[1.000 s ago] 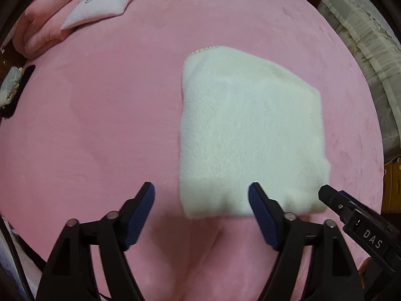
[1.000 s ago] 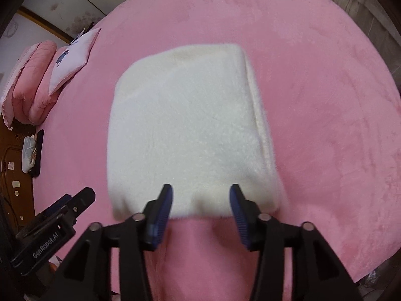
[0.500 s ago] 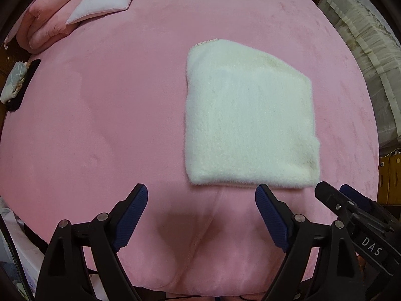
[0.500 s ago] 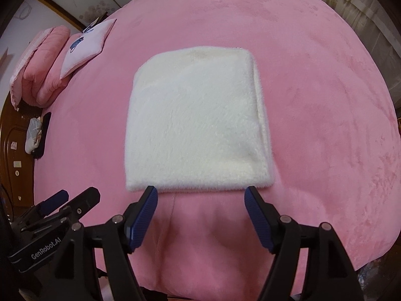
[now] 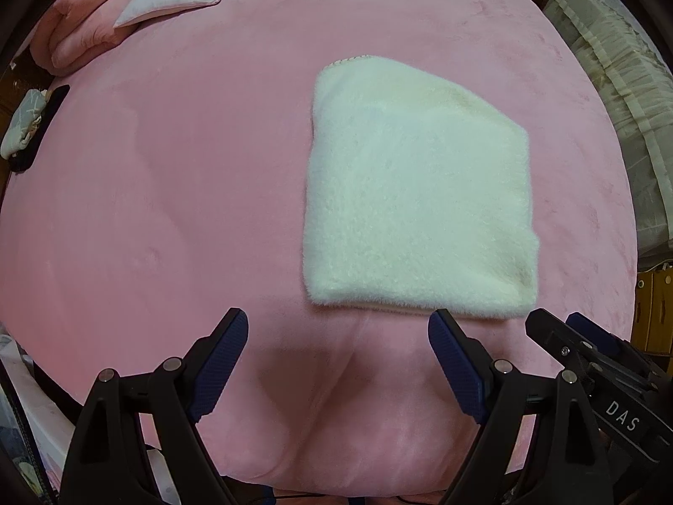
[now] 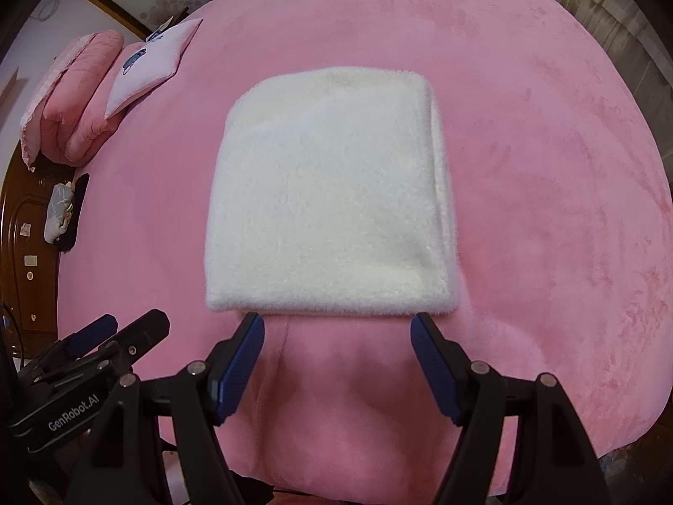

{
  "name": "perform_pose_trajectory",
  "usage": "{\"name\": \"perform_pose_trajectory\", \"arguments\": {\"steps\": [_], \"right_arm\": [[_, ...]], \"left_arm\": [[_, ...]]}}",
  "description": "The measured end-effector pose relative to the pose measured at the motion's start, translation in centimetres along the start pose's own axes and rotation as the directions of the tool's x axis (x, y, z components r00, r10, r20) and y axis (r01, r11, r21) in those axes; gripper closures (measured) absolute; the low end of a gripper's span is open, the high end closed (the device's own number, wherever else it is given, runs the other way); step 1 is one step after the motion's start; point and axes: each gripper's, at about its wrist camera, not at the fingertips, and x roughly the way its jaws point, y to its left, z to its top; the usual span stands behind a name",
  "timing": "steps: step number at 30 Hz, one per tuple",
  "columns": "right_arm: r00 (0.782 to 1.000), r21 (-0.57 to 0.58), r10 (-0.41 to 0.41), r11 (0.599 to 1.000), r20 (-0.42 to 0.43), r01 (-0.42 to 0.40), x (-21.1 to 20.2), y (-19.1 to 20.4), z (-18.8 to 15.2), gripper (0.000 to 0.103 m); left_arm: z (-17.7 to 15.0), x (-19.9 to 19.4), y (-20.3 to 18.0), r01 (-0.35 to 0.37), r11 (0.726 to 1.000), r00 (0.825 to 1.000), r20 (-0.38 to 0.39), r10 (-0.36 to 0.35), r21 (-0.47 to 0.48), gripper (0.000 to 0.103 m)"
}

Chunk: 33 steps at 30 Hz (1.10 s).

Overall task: Fold large clothes
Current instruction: 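Grasp the folded bundle with the right gripper and lift it off the bed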

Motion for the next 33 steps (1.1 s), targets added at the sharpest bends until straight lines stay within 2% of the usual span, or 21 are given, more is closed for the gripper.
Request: {"name": "perform_pose_trajectory", "arguments": {"steps": [3, 7, 13, 16, 19, 20, 22, 25, 28, 30, 33], "right_arm": [[1.000, 0.012, -0.003, 1.000, -0.022, 0.003, 1.2, -0.9, 0.4, 0.031], [0.998, 0.063, 0.037, 0.997, -0.048, -0.034, 3.5, -3.4, 1.3, 0.031], [0.994, 0.096, 0.083, 0.992, -0.078, -0.075, 8.6, -8.2, 3.9, 0.031], [0.987, 0.090, 0.139, 0.987, -0.080, -0.132, 10.6, -10.0, 5.2, 0.031], [0.962, 0.093, 0.253, 0.965, -0.100, -0.244, 12.5, -10.9, 6.4, 0.031], [0.958, 0.085, 0.269, 0.962, -0.099, -0.261, 13.1, -11.0, 6.7, 0.027], [0.951, 0.063, 0.301, 0.953, -0.064, -0.297, 13.7, -11.2, 7.4, 0.022], [0.914, 0.105, 0.400, 0.914, -0.066, -0.392, 15.7, -11.8, 8.9, 0.022], [0.876, 0.148, 0.478, 0.872, -0.062, -0.466, 17.1, -12.3, 9.5, 0.022], [0.871, 0.141, 0.488, 0.867, -0.055, -0.477, 17.1, -12.5, 9.4, 0.023], [0.873, 0.119, 0.487, 0.868, -0.023, -0.482, 16.2, -12.3, 8.9, 0.036]], "left_arm": [[0.5, 1.5, 0.3, -0.003, 1.000, 1.000, -0.014, 0.003, -0.019, 0.017], [1.5, 4.3, 1.3, 0.033, 0.998, 0.999, -0.041, -0.035, -0.054, 0.017], [3.9, 8.8, 2.4, 0.138, 0.988, 0.990, -0.032, -0.140, -0.062, 0.017], [5.3, 11.0, 2.5, 0.184, 0.981, 0.982, -0.038, -0.187, -0.061, 0.017], [6.5, 12.8, 2.5, 0.231, 0.972, 0.972, -0.039, -0.233, -0.049, 0.016], [7.0, 13.3, 2.5, 0.260, 0.964, 0.965, -0.034, -0.262, -0.047, 0.015], [7.8, 14.0, 2.5, 0.277, 0.960, 0.961, -0.020, -0.277, -0.035, 0.008], [9.0, 15.6, 2.4, 0.303, 0.953, 0.953, -0.006, -0.303, -0.009, 0.000], [9.4, 16.9, 2.9, 0.342, 0.939, 0.940, 0.003, -0.342, -0.022, 0.000], [9.2, 17.5, 3.6, 0.383, 0.923, 0.924, 0.013, -0.383, -0.032, 0.000], [8.7, 18.2, 4.3, 0.428, 0.903, 0.904, 0.018, -0.428, -0.035, 0.001]]}}
